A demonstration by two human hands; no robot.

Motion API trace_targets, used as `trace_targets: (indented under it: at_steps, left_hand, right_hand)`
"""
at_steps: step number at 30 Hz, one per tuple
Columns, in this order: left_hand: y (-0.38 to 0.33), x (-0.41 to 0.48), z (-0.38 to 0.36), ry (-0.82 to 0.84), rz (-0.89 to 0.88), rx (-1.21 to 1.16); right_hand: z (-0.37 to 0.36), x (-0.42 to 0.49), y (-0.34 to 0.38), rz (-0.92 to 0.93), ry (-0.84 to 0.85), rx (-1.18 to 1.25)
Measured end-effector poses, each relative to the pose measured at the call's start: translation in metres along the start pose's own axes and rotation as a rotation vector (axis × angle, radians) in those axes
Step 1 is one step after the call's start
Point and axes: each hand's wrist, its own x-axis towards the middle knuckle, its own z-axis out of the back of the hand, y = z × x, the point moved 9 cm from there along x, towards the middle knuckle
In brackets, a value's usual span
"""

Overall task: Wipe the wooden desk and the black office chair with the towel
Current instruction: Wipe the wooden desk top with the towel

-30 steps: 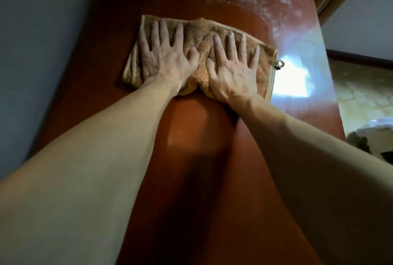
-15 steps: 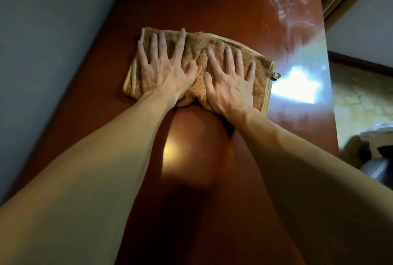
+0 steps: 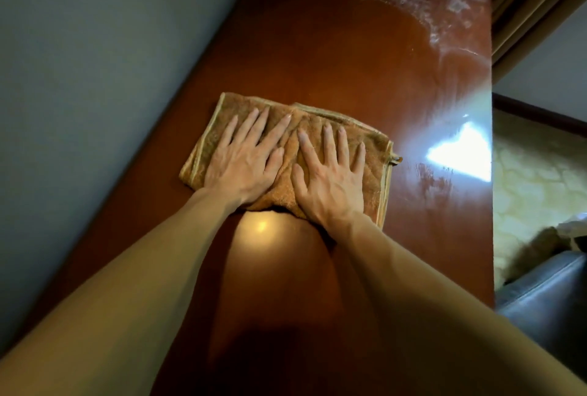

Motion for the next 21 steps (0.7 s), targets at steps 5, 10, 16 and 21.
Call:
trace_targets:
  at_steps: [5,10,16,21]
  left_hand:
    - [0.016,-0.052,0.009,0.012,0.098,0.006]
    - [0.031,-0.085,0.014,0.018,0.226,0.058]
    - [0.047,-0.057,0.013,0.072,0.228,0.084]
    - [0.073,-0.001,0.016,0.075,0.253,0.08]
  right_hand:
    - [-0.003,-0.038,0.032,0.005,-0.01,0.032]
    - [-0.007,-0.059,0.046,0.049,0.019,0.036]
    - [-0.004,-0.027,0.044,0.078,0.034,0.038]
    - [0.001,0.026,0.043,0.031,0.008,0.056]
